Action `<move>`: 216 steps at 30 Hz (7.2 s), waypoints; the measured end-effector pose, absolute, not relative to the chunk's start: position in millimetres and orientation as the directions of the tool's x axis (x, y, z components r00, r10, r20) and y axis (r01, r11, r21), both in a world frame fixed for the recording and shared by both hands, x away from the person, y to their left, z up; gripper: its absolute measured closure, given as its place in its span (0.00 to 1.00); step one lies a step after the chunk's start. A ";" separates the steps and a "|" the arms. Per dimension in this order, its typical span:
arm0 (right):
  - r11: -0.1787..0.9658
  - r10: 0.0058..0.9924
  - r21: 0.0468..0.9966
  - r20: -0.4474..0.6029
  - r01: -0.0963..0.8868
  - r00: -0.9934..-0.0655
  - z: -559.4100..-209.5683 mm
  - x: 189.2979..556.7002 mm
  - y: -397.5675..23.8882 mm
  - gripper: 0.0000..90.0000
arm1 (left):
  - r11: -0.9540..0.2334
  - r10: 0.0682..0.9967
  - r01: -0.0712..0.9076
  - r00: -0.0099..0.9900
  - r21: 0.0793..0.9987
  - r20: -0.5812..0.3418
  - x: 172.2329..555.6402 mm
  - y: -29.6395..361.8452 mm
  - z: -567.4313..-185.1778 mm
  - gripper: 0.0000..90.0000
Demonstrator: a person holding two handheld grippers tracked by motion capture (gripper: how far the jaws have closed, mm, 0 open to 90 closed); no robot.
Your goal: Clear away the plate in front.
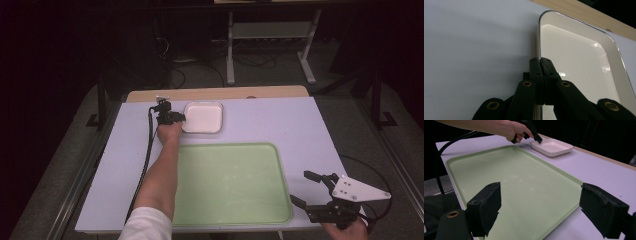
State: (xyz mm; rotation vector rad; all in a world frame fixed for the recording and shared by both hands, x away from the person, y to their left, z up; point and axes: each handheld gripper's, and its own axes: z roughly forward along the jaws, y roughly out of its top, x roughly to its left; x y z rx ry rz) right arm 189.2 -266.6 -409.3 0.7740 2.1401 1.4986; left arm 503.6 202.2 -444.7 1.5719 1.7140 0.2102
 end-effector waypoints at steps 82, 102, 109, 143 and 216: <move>0.226 0.677 0.953 -0.003 0.204 -0.736 -414.7 188.5 -272.4 0.15 | 0.314 0.842 0.645 0.149 0.697 -0.518 354.4 205.0 -380.7 0.98; 0.234 0.680 0.952 -0.016 0.196 -0.733 -413.2 184.2 -271.2 0.15 | 0.357 0.825 0.653 0.114 0.668 -0.553 313.9 197.3 -402.3 0.99; 0.234 0.680 0.953 -0.019 0.192 -0.733 -412.5 182.7 -270.1 0.15 | 0.362 0.830 0.649 0.103 0.670 -0.548 297.9 196.1 -407.7 0.99; 0.254 0.671 0.951 -0.042 0.176 -0.740 -410.4 180.0 -264.1 0.15 | 0.301 0.868 0.680 0.095 0.668 -0.488 246.3 163.5 -436.6 0.98; 0.256 0.663 0.951 -0.042 0.174 -0.747 -412.5 183.2 -267.1 0.15 | 0.282 0.896 0.711 0.045 0.644 -0.442 230.5 148.9 -457.1 0.85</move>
